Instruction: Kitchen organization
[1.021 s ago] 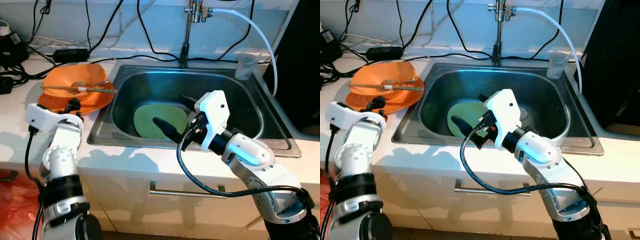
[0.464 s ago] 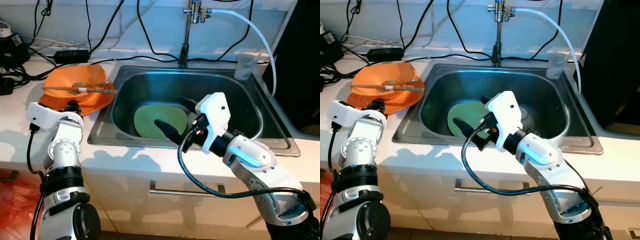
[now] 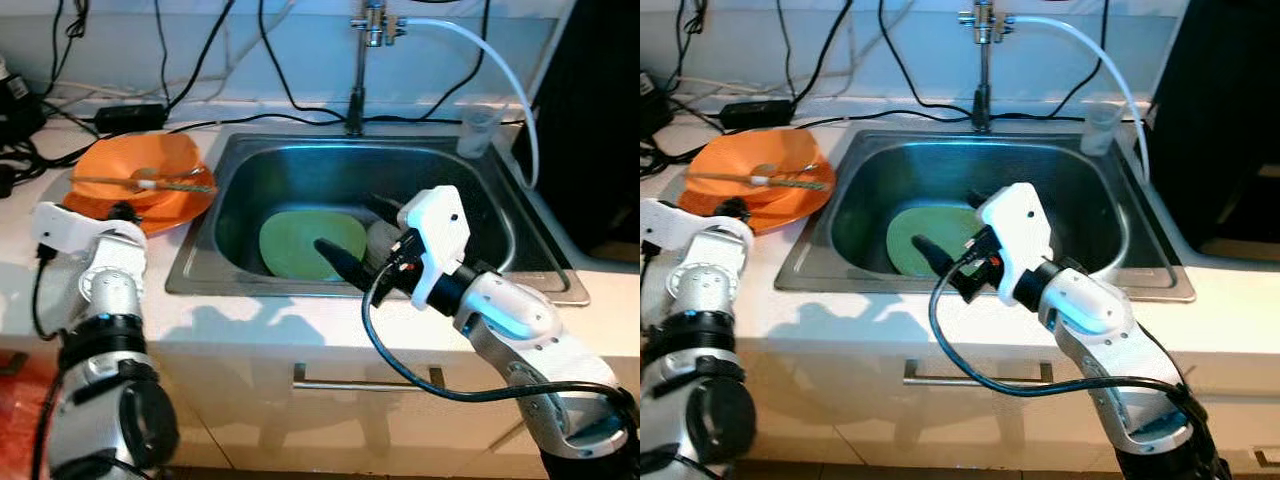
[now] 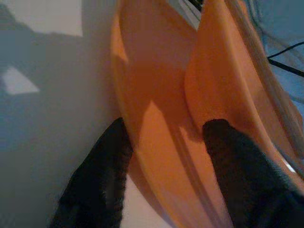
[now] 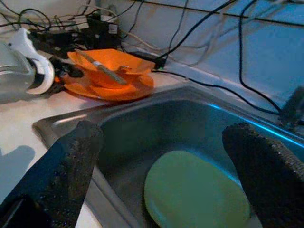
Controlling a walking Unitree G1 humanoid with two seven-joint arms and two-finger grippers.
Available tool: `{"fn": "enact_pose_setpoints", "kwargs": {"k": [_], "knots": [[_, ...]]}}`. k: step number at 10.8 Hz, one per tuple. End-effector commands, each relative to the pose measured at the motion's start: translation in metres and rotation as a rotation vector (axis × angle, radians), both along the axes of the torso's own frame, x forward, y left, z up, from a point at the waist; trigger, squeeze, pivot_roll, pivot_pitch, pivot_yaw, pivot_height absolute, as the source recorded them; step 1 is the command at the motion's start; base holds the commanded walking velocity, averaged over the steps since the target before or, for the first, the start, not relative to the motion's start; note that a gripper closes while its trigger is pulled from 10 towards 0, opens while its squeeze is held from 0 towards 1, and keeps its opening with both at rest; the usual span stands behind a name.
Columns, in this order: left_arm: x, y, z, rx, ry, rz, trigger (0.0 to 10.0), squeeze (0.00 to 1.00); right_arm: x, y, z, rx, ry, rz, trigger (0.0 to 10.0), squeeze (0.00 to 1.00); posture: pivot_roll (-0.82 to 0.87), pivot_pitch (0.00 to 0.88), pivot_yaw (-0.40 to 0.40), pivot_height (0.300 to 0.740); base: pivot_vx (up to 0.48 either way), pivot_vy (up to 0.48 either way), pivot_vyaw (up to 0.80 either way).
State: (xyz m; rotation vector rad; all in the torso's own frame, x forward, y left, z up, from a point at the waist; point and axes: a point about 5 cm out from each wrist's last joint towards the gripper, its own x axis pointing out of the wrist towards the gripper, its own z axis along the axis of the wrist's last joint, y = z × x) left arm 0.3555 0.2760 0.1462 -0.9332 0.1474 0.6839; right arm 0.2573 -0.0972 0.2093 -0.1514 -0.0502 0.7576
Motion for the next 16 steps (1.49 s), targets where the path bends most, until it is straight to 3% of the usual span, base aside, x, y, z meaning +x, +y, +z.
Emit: {"fn": "enact_pose_setpoints", "kwargs": {"k": [1,16], "knots": [[-0.012,0.000,-0.036,-0.063,0.147,0.014,0.0,0.00,-0.002,-0.002,0.004,-0.001,-0.013,-0.009,10.0,0.18,-0.11,0.000,0.040,0.740,0.000,0.000,0.00],[-0.006,-0.007,-0.047,-0.098,0.152,0.009,0.0,0.00,-0.001,-0.004,0.007,-0.006,-0.017,-0.012,10.0,0.18,-0.11,0.000,0.032,0.740,0.000,0.000,0.00]]}}
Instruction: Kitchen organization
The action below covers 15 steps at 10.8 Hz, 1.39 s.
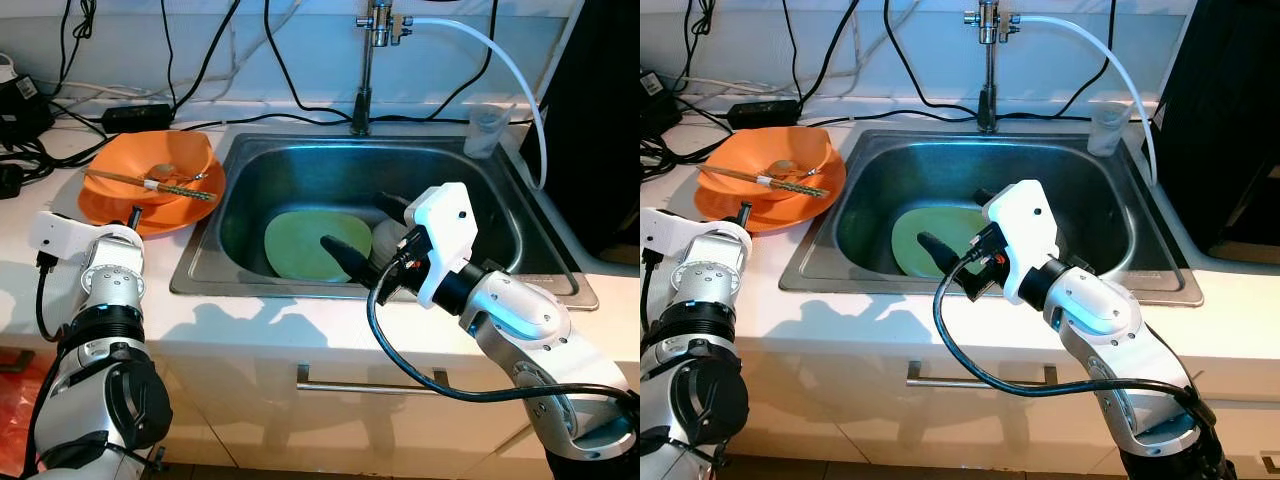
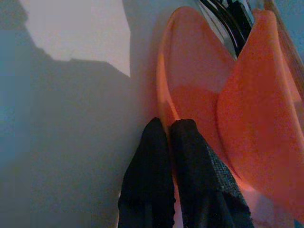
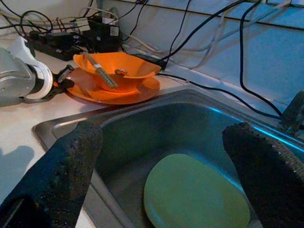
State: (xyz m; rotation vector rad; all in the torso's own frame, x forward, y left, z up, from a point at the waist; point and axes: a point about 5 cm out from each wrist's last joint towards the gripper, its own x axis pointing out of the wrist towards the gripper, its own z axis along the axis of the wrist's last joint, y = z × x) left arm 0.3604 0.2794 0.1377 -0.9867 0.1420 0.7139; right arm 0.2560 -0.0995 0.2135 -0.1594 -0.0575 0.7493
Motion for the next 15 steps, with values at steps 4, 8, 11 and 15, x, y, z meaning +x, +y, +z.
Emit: {"fn": "enact_pose_setpoints", "kwargs": {"k": [4,8,11,15], "knots": [[-0.013,-0.016,-0.029,-0.087,0.133,-0.048,0.0,0.00,0.001,0.000,0.002,0.002,-0.006,0.000,10.0,0.18,-0.09,0.000,0.033,0.740,0.000,0.000,0.00],[-0.036,-0.028,-0.030,-0.079,0.136,-0.087,0.0,0.00,0.004,0.001,0.002,0.002,-0.008,0.015,10.0,0.18,-0.06,0.000,0.016,0.740,0.000,0.000,0.00],[-0.063,-0.025,-0.027,-0.062,0.157,-0.079,0.0,0.00,0.009,0.006,0.002,0.005,-0.011,0.045,10.0,0.18,-0.01,0.000,0.002,0.740,0.000,0.000,0.00],[-0.092,-0.028,-0.022,-0.044,0.187,-0.092,0.0,0.00,0.014,0.011,0.002,0.011,-0.019,0.071,10.0,0.18,0.02,0.000,-0.003,0.740,0.000,0.000,0.00]]}}
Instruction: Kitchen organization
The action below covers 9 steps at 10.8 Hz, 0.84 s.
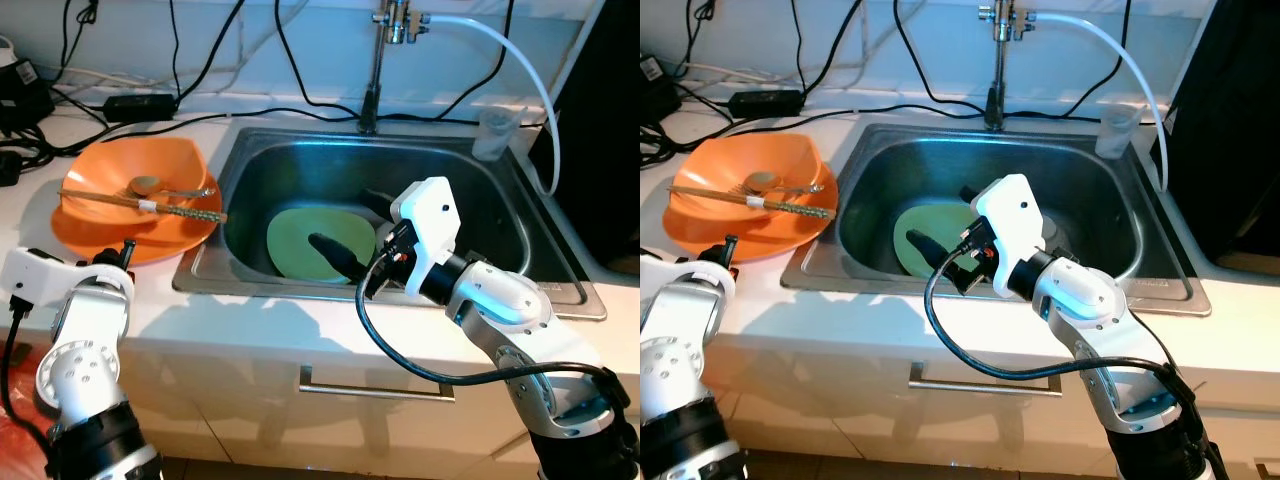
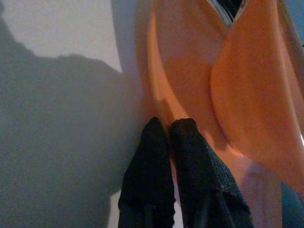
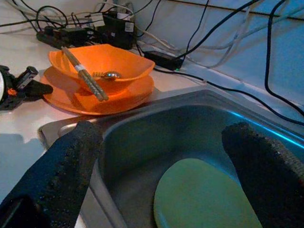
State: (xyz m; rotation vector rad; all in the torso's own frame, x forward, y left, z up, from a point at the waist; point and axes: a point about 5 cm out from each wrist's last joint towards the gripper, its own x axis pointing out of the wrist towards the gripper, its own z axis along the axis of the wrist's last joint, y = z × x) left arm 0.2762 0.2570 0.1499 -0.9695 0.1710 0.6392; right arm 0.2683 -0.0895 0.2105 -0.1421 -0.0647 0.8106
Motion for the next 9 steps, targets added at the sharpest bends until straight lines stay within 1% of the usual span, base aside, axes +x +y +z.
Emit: {"fn": "enact_pose_setpoints", "kwargs": {"k": [1,2,3,4,5,6,7,8,9], "knots": [[-0.011,-0.005,-0.033,-0.043,0.196,-0.013,0.0,0.00,0.002,0.002,0.005,-0.002,-0.024,0.012,10.0,0.18,0.02,0.000,-0.005,0.740,0.000,0.000,0.00],[-0.015,-0.007,-0.032,-0.038,0.199,-0.020,0.0,0.00,0.002,0.002,0.005,0.000,-0.026,0.016,10.0,0.18,0.03,0.000,-0.006,0.740,0.000,0.000,0.00],[-0.025,-0.009,-0.031,-0.035,0.212,-0.037,0.0,0.00,0.003,0.003,0.004,0.000,-0.028,0.021,10.0,0.18,0.04,0.000,-0.007,0.740,0.000,0.000,0.00],[-0.034,-0.008,-0.032,-0.029,0.224,-0.040,0.0,0.00,0.004,0.003,0.004,0.000,-0.029,0.024,10.0,0.18,0.04,0.000,-0.008,0.740,0.000,0.000,0.00],[-0.037,-0.007,-0.033,-0.029,0.232,-0.040,0.0,0.00,0.004,0.004,0.003,0.002,-0.029,0.027,10.0,0.18,0.04,0.000,-0.008,0.740,0.000,0.000,0.00],[-0.037,-0.009,-0.032,-0.026,0.235,-0.052,0.0,0.00,0.005,0.005,0.003,0.003,-0.029,0.029,10.0,0.18,0.04,0.000,-0.007,0.740,0.000,0.000,0.00],[-0.034,-0.013,-0.031,-0.029,0.225,-0.070,0.0,0.12,0.005,0.005,0.003,0.004,-0.031,0.029,10.0,0.18,0.04,0.000,-0.004,0.740,0.000,0.000,0.00],[-0.031,-0.019,-0.029,-0.033,0.213,-0.100,2.0,0.99,0.005,0.005,0.003,0.005,-0.032,0.028,10.0,0.18,0.03,0.000,-0.001,0.740,0.000,0.000,0.00],[-0.029,-0.023,-0.028,-0.027,0.188,-0.136,8.9,1.00,0.005,0.005,0.003,0.004,-0.032,0.025,10.0,0.18,0.03,0.000,0.001,0.740,0.000,0.000,0.00]]}}
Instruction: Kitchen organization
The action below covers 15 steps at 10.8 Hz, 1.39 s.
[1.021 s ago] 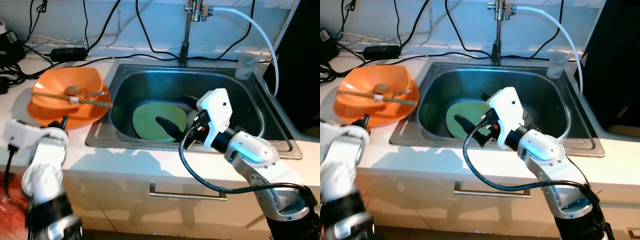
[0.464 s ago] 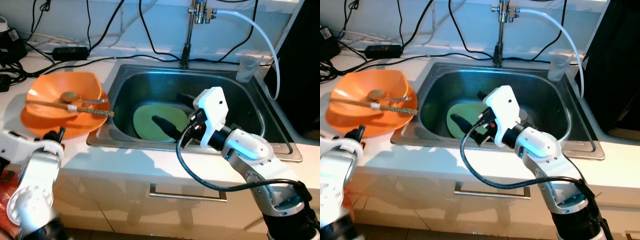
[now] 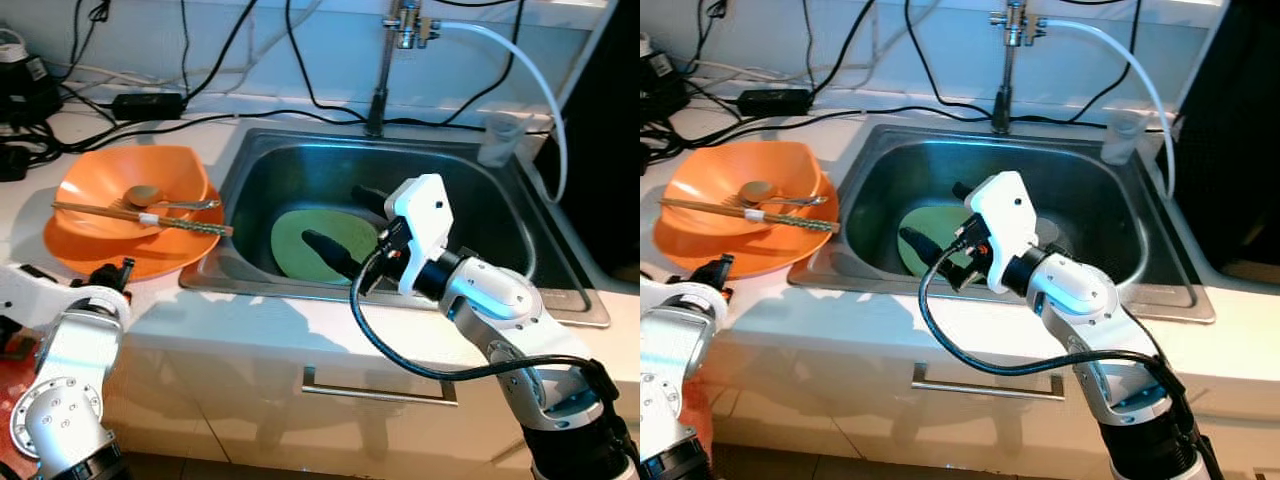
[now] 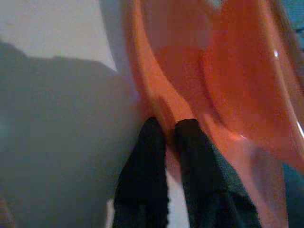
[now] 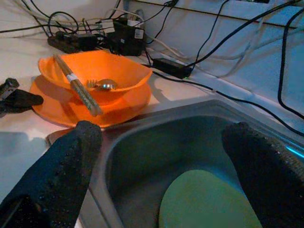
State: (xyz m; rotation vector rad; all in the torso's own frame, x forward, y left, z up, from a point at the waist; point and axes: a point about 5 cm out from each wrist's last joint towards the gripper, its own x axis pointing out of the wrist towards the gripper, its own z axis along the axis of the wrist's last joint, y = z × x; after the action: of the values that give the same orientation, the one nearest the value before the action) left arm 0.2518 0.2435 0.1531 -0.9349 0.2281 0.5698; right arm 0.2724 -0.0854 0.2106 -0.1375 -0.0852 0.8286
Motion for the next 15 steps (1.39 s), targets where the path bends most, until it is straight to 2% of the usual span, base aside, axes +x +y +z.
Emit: {"fn": "enact_pose_setpoints", "kwargs": {"k": [1,3,14,15], "knots": [[-0.003,-0.011,-0.031,-0.048,0.163,-0.051,10.0,1.00,0.002,0.000,0.003,-0.007,-0.017,0.002,10.0,0.18,0.03,0.000,0.002,0.740,0.000,0.000,0.00],[0.003,-0.018,-0.027,-0.052,0.138,-0.104,10.0,1.00,0.002,-0.001,0.002,-0.010,-0.020,0.001,10.0,0.18,0.03,0.000,0.005,0.740,0.000,0.000,0.00],[0.004,-0.018,-0.027,-0.051,0.138,-0.104,10.0,1.00,0.002,-0.001,0.002,-0.010,-0.020,0.001,10.0,0.18,0.03,0.000,0.005,0.740,0.000,0.000,0.00],[-0.001,-0.024,-0.021,0.022,0.138,-0.190,10.0,1.00,0.007,-0.010,0.001,-0.020,-0.024,-0.041,10.0,0.18,0.05,0.000,0.066,0.740,0.000,0.000,0.00]]}}
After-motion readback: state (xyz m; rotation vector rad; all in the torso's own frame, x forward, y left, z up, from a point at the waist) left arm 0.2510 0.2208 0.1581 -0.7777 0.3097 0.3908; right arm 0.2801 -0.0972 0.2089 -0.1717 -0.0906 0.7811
